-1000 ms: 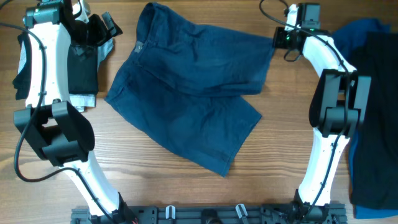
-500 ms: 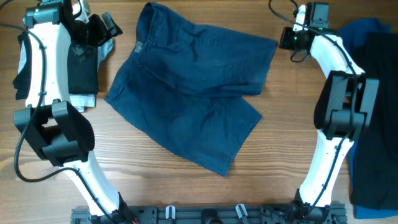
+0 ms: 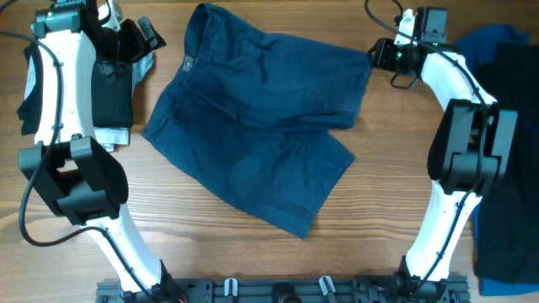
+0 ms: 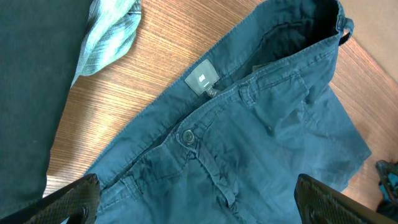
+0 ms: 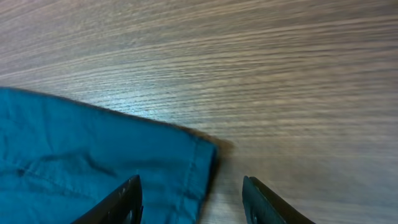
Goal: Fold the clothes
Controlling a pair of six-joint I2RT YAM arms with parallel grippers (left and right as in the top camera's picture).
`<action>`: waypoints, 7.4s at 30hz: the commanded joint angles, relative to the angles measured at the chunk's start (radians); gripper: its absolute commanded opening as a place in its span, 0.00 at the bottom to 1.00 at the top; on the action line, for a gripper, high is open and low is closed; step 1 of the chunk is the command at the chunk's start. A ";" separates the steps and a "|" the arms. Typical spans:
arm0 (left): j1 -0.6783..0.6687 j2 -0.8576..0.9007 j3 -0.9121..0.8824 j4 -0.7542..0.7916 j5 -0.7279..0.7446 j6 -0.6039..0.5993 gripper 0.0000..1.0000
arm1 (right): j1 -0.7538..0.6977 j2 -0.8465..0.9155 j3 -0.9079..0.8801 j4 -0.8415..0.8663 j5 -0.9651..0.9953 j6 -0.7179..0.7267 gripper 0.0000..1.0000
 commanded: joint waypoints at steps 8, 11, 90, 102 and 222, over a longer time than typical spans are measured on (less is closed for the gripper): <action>-0.002 0.015 0.002 -0.001 -0.005 0.002 1.00 | 0.043 0.111 -0.011 0.030 -0.009 -0.018 0.04; -0.002 0.015 0.002 -0.001 -0.005 0.002 1.00 | 0.040 0.111 -0.011 0.058 0.101 -0.016 0.04; -0.002 0.015 0.002 -0.001 -0.005 0.002 1.00 | 0.031 -0.310 -0.556 -0.036 -0.306 -0.194 0.15; -0.002 0.015 0.002 -0.001 -0.005 0.002 1.00 | 0.031 -0.309 -0.556 -0.292 0.035 -0.018 0.04; -0.002 0.015 0.002 -0.001 -0.005 0.002 1.00 | 0.186 -0.743 -1.051 -0.076 -0.001 0.498 0.09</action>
